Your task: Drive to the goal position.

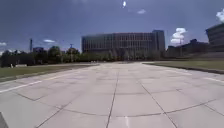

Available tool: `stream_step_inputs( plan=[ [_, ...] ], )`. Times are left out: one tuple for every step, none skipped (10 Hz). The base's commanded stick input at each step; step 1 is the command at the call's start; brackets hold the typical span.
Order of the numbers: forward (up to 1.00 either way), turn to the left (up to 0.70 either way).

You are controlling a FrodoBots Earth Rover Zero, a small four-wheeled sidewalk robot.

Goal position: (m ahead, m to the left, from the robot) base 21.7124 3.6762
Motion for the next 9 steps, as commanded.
stream_step_inputs(
  plan=[
    [0.0, 0.0],
    [0.0, 0.0],
    [0.0, 0.0],
    [0.26, 0.0],
    [0.5, 0.0],
    [0.5, 0.0],
    [0.5, 0.0],
    [0.5, 0.0],
    [0.5, 0.0]
  ],
)
